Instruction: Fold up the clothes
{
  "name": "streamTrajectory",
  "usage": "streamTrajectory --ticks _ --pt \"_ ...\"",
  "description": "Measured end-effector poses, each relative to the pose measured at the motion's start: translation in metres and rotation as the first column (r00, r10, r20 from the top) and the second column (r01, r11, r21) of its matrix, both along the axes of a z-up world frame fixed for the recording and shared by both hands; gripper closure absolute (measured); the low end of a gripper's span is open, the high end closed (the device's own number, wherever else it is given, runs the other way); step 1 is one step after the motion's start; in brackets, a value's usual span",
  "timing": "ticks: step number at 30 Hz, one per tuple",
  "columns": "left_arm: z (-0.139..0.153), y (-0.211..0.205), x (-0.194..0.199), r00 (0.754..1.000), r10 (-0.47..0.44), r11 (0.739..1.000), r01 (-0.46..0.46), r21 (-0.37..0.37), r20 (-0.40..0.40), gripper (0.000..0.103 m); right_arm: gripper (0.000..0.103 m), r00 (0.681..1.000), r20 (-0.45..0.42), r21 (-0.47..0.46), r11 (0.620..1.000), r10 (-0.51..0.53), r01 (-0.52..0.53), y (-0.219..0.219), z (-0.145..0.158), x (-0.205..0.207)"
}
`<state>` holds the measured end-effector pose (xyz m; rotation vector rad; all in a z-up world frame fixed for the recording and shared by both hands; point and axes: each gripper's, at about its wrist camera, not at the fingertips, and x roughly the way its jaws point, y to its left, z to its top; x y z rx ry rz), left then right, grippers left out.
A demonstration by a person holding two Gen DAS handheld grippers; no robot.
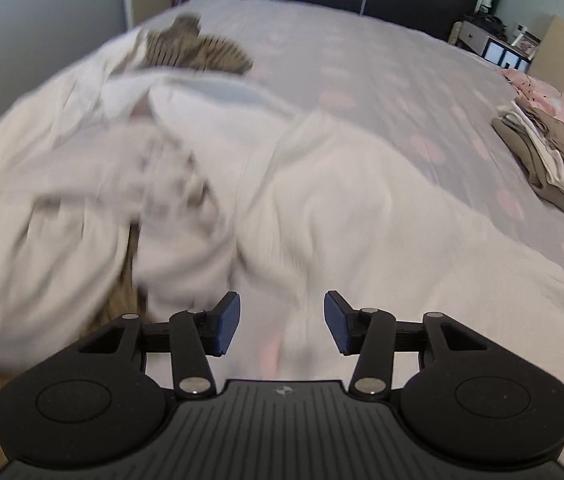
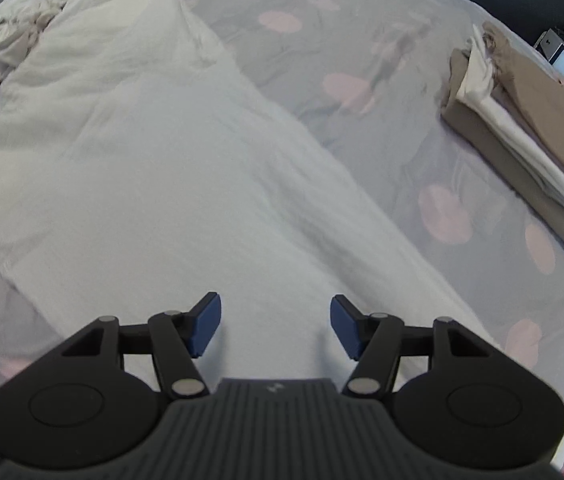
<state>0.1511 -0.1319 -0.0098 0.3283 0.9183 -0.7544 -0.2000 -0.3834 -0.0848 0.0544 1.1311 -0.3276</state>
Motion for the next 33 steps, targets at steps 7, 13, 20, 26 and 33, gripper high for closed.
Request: streamTrajectory --ticks 7,13,20,26,33 --pt "-0.029 -0.046 0.049 0.995 -0.029 0.999 0.026 0.034 0.097 0.059 0.038 0.998 0.008 0.015 0.998 0.067 -0.067 0.007 0.000 0.035" --pt "-0.064 -0.063 0.076 0.998 -0.016 0.996 0.011 0.088 0.058 0.067 0.038 0.994 0.000 0.043 0.993 0.107 -0.107 0.006 -0.011 0.055" --pt "-0.049 -0.066 0.070 0.999 -0.043 0.999 0.042 0.033 0.032 0.100 0.038 0.991 -0.031 0.057 0.990 0.128 -0.126 0.000 -0.027 0.065" --pt "-0.003 -0.076 0.004 0.981 -0.187 0.982 0.187 -0.012 0.050 0.101 0.038 0.992 -0.028 0.041 0.992 0.121 -0.120 -0.001 -0.023 0.057" --pt "0.048 -0.071 -0.098 0.928 -0.373 0.918 0.371 -0.141 0.015 0.101 0.038 0.994 0.029 0.035 0.993 0.109 -0.110 0.007 -0.004 0.042"
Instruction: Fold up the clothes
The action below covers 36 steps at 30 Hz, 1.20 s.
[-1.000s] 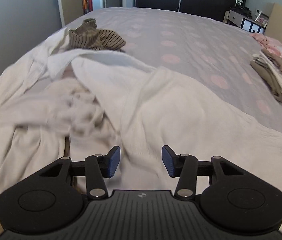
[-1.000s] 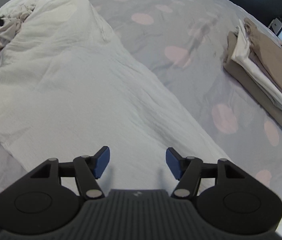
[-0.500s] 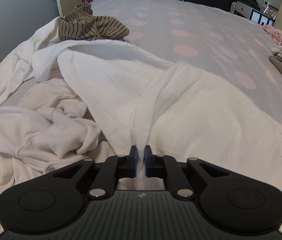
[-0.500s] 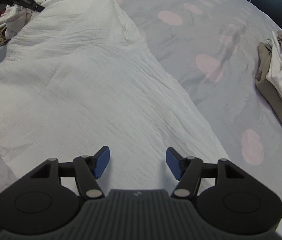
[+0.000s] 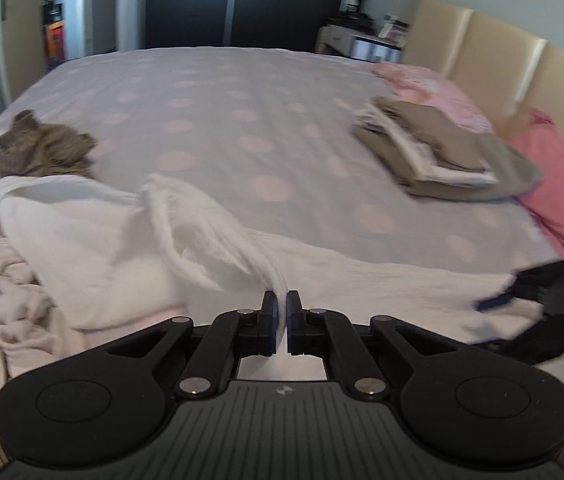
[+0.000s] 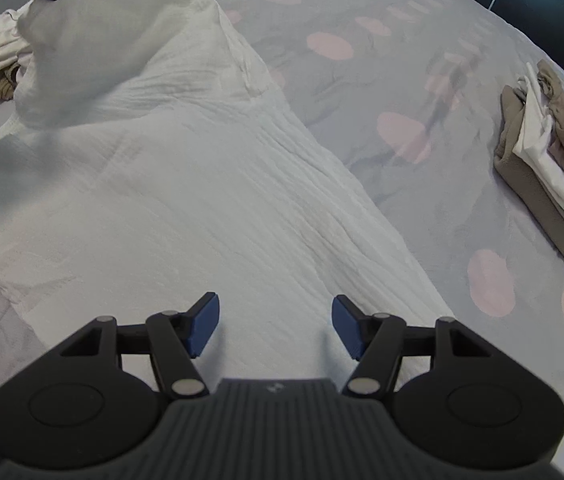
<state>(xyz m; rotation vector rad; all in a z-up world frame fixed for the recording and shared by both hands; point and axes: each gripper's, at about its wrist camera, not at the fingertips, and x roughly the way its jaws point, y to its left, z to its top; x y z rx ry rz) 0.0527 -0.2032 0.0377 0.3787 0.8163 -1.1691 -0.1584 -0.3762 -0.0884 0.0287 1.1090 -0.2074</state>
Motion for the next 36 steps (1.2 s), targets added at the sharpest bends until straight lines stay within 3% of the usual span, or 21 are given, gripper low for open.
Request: streamTrajectory --ticks 5,10,15,22,23,25,28,36 --pt "-0.003 0.017 -0.060 0.995 -0.081 0.996 0.083 0.034 -0.056 0.101 0.038 0.999 0.036 -0.011 1.000 -0.003 0.004 0.007 0.012 -0.013" --pt "-0.044 0.043 -0.081 0.988 -0.005 0.993 0.024 0.120 -0.156 0.101 0.038 0.999 0.046 -0.014 1.000 0.002 -0.002 0.012 0.017 -0.024" --pt "-0.076 0.073 -0.078 0.970 0.119 0.983 -0.084 0.166 -0.212 0.101 0.038 0.999 0.024 -0.022 1.000 0.023 -0.022 0.017 0.015 -0.020" --pt "-0.074 0.087 -0.072 0.965 0.133 0.987 -0.109 0.115 -0.226 0.099 0.038 0.995 0.078 -0.030 0.997 0.067 -0.065 0.038 0.040 0.012" --pt "-0.072 0.090 -0.071 0.966 0.135 0.988 -0.115 0.102 -0.222 0.097 0.038 0.992 0.092 -0.017 0.996 0.087 -0.086 0.047 0.043 0.018" --pt "-0.070 0.093 -0.068 0.964 0.131 0.989 -0.110 0.103 -0.230 0.079 0.038 0.985 0.115 -0.003 0.991 0.130 -0.130 0.066 0.047 0.029" --pt "-0.063 0.096 -0.059 0.965 0.137 0.987 -0.112 0.118 -0.224 0.068 0.038 0.977 0.130 0.028 0.984 0.170 -0.175 0.091 0.047 0.046" --pt "-0.046 0.094 0.013 0.956 0.225 0.967 -0.196 0.160 -0.187 0.066 0.038 0.953 0.113 0.030 0.958 0.280 -0.285 0.130 0.044 0.093"
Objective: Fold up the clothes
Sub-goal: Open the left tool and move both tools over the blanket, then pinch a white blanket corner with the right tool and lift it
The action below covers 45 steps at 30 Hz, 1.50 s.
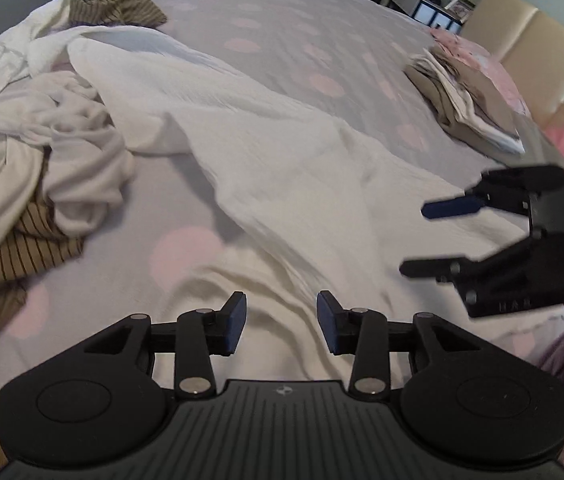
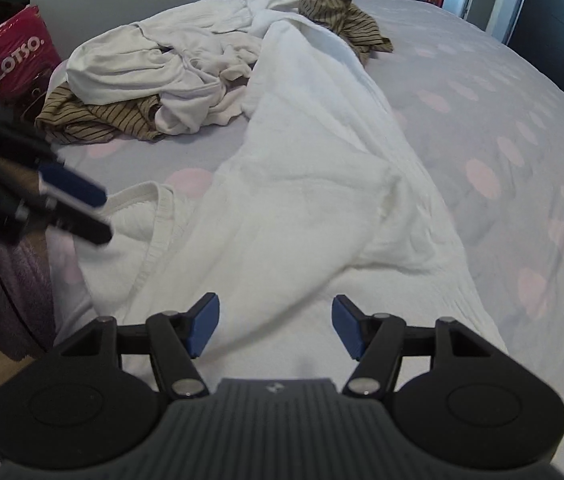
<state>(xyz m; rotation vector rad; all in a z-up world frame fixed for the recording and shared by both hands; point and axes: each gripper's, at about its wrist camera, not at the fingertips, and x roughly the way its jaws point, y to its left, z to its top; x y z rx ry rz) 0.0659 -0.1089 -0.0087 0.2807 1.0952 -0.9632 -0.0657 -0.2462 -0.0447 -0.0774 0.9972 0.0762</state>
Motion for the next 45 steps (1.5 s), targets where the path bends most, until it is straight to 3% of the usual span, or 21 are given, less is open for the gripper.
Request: streamTrajectory --ticks 8,14,20,26,29,30,31,32,33,35,37,45 --pt "0.005 -0.033 0.091 0.996 0.055 0.998 -0.055 -0.002 0.066 0.066 0.038 0.999 0.019 -0.010 0.999 0.032 -0.031 -0.001 0.003 0.074" --pt "-0.016 -0.058 0.166 0.988 0.126 0.991 -0.130 0.039 0.087 0.066 0.038 0.998 0.024 -0.034 0.998 0.057 -0.056 -0.010 -0.004 0.135" --pt "-0.035 -0.072 0.235 0.962 0.235 0.970 -0.242 0.034 0.143 0.062 0.032 0.995 0.019 -0.020 0.995 0.101 -0.100 -0.009 -0.018 0.194" --pt "-0.060 -0.078 0.277 0.946 0.313 0.949 -0.314 -0.008 0.081 0.062 0.032 0.992 0.008 -0.007 0.992 0.123 -0.123 -0.006 -0.039 0.237" --pt "-0.068 -0.080 0.283 0.944 0.322 0.947 -0.322 -0.011 0.070 0.075 0.034 0.992 -0.005 -0.009 0.992 0.130 -0.130 -0.004 -0.049 0.248" --pt "-0.070 -0.081 0.283 0.944 0.320 0.947 -0.321 -0.002 0.076 0.079 0.035 0.991 -0.010 -0.007 0.991 0.131 -0.131 -0.004 -0.053 0.250" --pt "-0.071 -0.081 0.284 0.943 0.323 0.946 -0.324 -0.001 0.083 0.089 0.043 0.991 -0.015 -0.004 0.991 0.132 -0.132 -0.004 -0.056 0.253" --pt "-0.071 -0.082 0.283 0.943 0.320 0.947 -0.322 0.002 0.089 0.093 0.050 0.991 -0.023 -0.001 0.991 0.134 -0.134 -0.004 -0.058 0.254" --pt "-0.071 -0.082 0.283 0.944 0.317 0.948 -0.319 0.006 0.094 0.099 0.065 0.990 -0.030 -0.003 0.991 0.135 -0.136 -0.003 -0.059 0.254" --pt "-0.067 -0.084 0.279 0.946 0.301 0.953 -0.304 0.006 0.118 0.102 0.075 0.990 -0.041 -0.007 0.991 0.134 -0.135 -0.003 -0.060 0.253" --pt "-0.059 -0.086 0.272 0.947 0.283 0.958 -0.288 0.006 0.152 0.103 0.092 0.990 -0.046 -0.007 0.991 0.133 -0.133 -0.002 -0.059 0.250" --pt "0.011 -0.084 0.215 0.936 0.189 0.982 -0.172 -0.084 0.297 0.103 0.097 0.995 0.023 -0.052 0.994 0.096 -0.094 -0.014 -0.015 0.212"
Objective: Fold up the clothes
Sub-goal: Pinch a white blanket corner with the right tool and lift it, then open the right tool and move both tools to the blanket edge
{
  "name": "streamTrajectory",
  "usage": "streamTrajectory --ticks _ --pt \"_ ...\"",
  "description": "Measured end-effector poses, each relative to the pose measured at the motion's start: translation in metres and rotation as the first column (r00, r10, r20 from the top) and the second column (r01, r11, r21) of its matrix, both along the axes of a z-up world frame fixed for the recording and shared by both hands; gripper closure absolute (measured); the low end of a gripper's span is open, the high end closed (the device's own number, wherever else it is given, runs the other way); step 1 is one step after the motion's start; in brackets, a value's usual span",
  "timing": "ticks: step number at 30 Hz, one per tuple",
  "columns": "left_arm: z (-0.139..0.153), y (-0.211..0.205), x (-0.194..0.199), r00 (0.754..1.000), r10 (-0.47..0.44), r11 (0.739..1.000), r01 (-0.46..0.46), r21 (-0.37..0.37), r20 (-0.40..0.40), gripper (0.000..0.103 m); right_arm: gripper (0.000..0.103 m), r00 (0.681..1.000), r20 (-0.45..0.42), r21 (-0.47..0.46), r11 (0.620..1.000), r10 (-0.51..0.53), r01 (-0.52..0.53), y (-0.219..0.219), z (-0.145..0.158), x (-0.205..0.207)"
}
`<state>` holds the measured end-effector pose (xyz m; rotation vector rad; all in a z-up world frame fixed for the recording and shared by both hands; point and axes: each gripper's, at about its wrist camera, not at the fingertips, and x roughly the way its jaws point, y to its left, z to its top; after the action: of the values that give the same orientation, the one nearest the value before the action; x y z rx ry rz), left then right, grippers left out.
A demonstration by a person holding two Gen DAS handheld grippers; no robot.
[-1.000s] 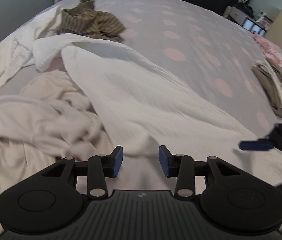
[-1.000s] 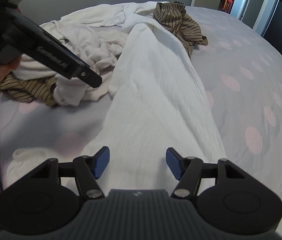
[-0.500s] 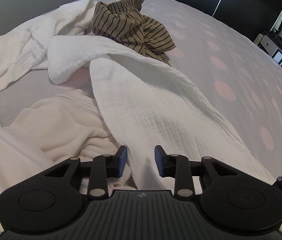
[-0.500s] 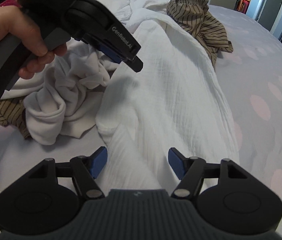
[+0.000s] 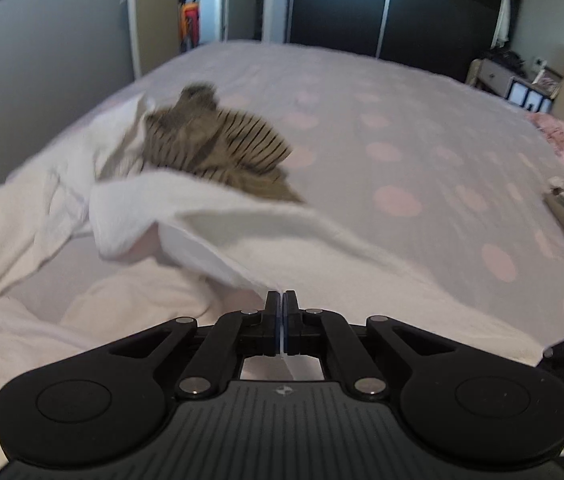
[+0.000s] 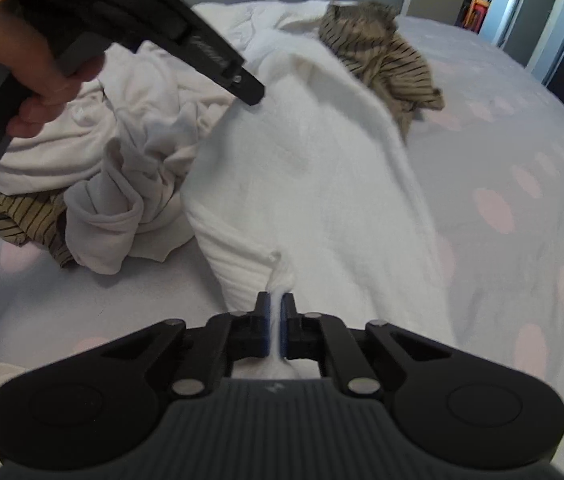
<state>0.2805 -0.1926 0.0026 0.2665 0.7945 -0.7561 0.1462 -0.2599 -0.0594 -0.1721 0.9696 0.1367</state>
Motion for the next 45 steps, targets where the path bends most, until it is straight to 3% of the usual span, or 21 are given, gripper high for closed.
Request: streamTrajectory --ticks 6,12,15,19,24,27,30,33,35,37,38,45 --pt "0.064 -0.010 -0.066 0.995 -0.084 0.988 0.091 -0.123 0.060 0.103 0.098 0.993 0.079 -0.010 0.996 -0.087 0.088 -0.028 0.059 -0.064" --pt "0.100 -0.031 -0.160 0.961 -0.260 0.943 0.273 -0.188 0.091 0.103 0.098 0.979 0.117 0.028 0.986 -0.165 0.163 -0.037 0.102 -0.166" --pt "0.101 -0.039 -0.216 0.919 -0.383 0.901 0.395 -0.179 0.095 0.103 0.098 0.973 0.114 0.038 0.979 -0.203 0.200 -0.035 0.106 -0.225" --pt "0.086 -0.049 -0.287 0.840 -0.535 0.827 0.543 -0.149 0.088 0.103 0.098 0.961 0.079 0.063 0.963 -0.265 0.260 -0.035 0.093 -0.289" --pt "0.037 -0.064 -0.364 0.737 -0.671 0.737 0.675 -0.033 0.083 0.103 0.092 0.944 -0.002 0.090 0.940 -0.329 0.328 -0.041 0.052 -0.338" --pt "0.003 -0.068 -0.397 0.710 -0.702 0.712 0.702 0.022 0.050 0.103 0.087 0.930 -0.041 0.099 0.925 -0.364 0.367 -0.049 0.030 -0.362" --pt "-0.028 -0.065 -0.412 0.721 -0.693 0.720 0.693 0.032 -0.003 0.103 0.086 0.914 -0.064 0.074 0.911 -0.401 0.405 -0.056 0.015 -0.385" --pt "-0.045 -0.060 -0.412 0.746 -0.665 0.745 0.666 0.036 -0.033 0.103 0.085 0.894 -0.069 0.083 0.891 -0.442 0.447 -0.067 0.005 -0.401" --pt "-0.047 -0.054 -0.409 0.760 -0.648 0.760 0.650 0.028 -0.048 0.093 0.083 0.886 -0.061 0.094 0.881 -0.460 0.464 -0.070 0.002 -0.403" --pt "-0.043 -0.044 -0.405 0.771 -0.635 0.771 0.637 0.022 -0.051 0.065 0.077 0.886 -0.040 0.107 0.880 -0.462 0.463 -0.070 0.004 -0.401" --pt "-0.040 -0.037 -0.402 0.776 -0.629 0.777 0.630 0.016 -0.050 0.060 0.076 0.890 -0.027 0.109 0.884 -0.455 0.455 -0.069 0.006 -0.398" --pt "-0.022 0.006 -0.355 0.859 -0.511 0.859 0.512 0.016 -0.030 0.057 0.065 0.933 0.056 0.109 0.931 -0.356 0.349 -0.057 0.027 -0.352"
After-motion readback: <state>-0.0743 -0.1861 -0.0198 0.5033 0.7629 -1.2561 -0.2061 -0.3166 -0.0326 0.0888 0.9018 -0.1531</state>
